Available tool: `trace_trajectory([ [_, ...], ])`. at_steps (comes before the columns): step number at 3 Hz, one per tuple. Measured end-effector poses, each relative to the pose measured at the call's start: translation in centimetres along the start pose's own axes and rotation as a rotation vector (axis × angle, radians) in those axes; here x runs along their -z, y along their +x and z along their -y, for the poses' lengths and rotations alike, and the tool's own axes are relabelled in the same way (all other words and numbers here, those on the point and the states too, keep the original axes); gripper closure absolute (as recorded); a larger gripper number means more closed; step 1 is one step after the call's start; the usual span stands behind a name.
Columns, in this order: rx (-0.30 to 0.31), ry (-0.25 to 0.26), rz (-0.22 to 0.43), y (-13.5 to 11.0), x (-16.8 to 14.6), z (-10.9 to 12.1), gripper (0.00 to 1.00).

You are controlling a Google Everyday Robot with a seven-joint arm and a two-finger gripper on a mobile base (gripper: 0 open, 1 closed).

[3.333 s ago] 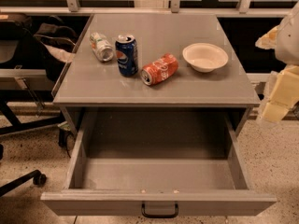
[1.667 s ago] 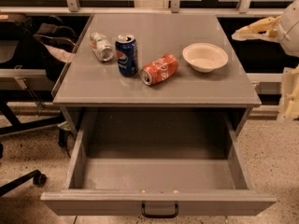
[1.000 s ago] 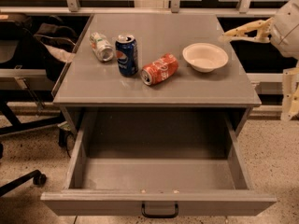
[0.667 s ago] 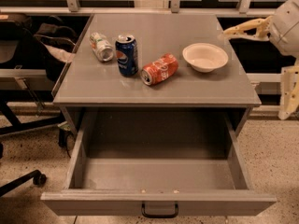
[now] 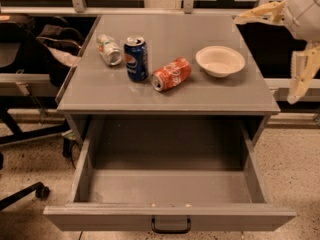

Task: Place coke can into top drawer

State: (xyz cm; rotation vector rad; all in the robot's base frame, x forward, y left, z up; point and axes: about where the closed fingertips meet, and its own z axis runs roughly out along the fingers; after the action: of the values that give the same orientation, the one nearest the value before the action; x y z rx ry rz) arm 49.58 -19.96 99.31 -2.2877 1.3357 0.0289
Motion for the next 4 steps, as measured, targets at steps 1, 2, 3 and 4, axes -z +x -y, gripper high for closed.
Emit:
trace_trajectory([
  [1,0.014,0.036,0.013,1.9,-0.1,3.0,0.0],
  [2,0.035,0.047,0.036,3.3,-1.0,5.4,0.0],
  [3,0.059,0.045,0.057,3.8,-2.5,7.6,0.0],
  [4,0.103,0.036,0.085,3.1,-4.6,10.7,0.0],
])
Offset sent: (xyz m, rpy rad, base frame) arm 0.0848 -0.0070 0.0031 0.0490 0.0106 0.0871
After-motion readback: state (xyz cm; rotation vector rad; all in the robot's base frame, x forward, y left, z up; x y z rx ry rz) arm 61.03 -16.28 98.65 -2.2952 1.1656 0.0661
